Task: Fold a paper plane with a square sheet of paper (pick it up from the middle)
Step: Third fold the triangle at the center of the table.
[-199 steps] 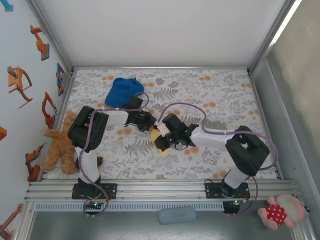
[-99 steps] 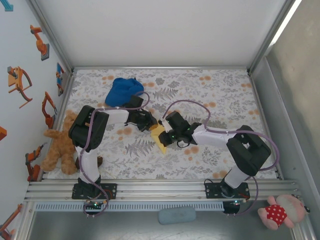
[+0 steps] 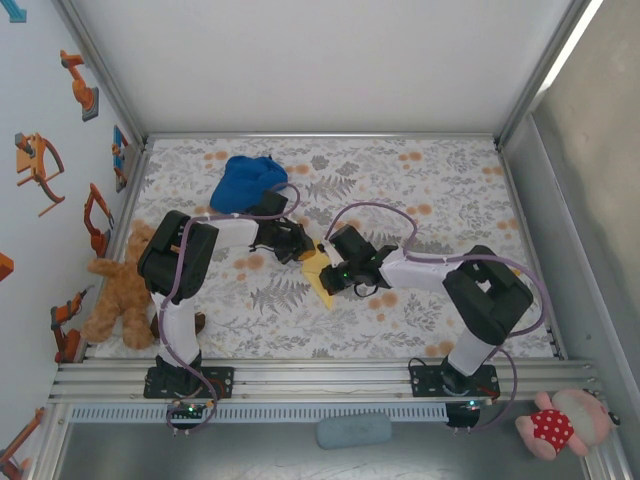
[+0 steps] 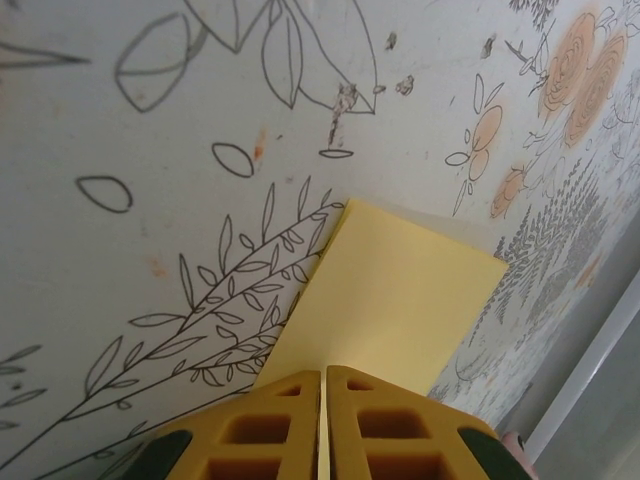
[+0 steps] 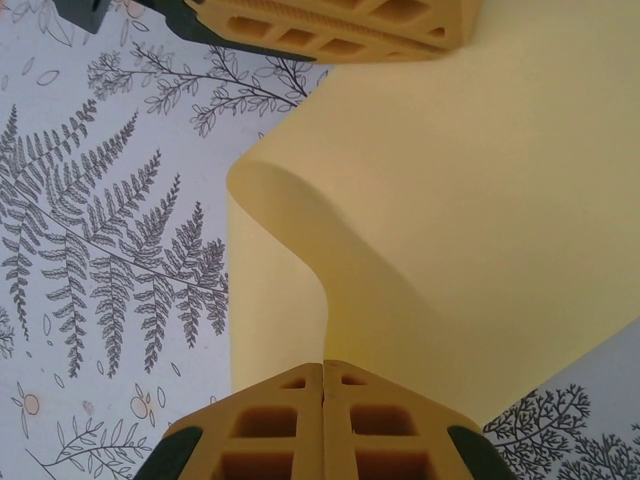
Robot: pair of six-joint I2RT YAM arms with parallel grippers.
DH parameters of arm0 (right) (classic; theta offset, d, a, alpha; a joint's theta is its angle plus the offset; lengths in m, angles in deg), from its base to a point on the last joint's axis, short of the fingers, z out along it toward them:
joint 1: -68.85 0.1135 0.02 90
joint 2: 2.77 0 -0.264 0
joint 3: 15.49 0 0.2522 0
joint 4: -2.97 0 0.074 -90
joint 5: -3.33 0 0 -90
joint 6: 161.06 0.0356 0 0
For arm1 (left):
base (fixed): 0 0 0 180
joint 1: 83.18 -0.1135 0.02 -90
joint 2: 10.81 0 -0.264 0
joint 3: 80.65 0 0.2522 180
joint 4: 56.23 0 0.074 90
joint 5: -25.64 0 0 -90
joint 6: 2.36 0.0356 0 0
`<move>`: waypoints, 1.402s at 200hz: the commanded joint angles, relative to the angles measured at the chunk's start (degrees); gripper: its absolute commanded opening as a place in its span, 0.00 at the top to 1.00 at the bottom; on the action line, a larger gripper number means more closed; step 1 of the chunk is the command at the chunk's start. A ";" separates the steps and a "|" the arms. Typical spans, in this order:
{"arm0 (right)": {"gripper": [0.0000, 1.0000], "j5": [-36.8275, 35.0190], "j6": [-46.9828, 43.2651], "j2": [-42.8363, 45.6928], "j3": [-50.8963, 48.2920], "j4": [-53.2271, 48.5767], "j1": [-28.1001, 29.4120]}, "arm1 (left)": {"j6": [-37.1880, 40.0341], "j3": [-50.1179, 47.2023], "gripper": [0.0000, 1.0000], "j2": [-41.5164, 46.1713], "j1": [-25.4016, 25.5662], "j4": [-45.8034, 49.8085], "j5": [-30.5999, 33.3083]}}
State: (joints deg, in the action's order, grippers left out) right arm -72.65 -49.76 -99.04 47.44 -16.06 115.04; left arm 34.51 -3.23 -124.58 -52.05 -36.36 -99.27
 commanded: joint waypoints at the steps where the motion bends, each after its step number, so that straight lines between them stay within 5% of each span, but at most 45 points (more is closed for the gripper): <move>1: 1.00 -0.85 1.02 -0.85 1.68 -1.31 -0.45 | 1.45 0.45 0.89 -1.51 0.55 3.57 0.73; 280: 1.00 -2.68 0.98 -3.32 2.68 -1.94 -0.67 | 1.73 0.53 0.92 -1.89 0.59 3.99 0.72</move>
State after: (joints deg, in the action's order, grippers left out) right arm -74.27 -49.37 -101.73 48.53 -17.42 114.76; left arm 34.78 -2.97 -124.74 -52.00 -35.60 -99.30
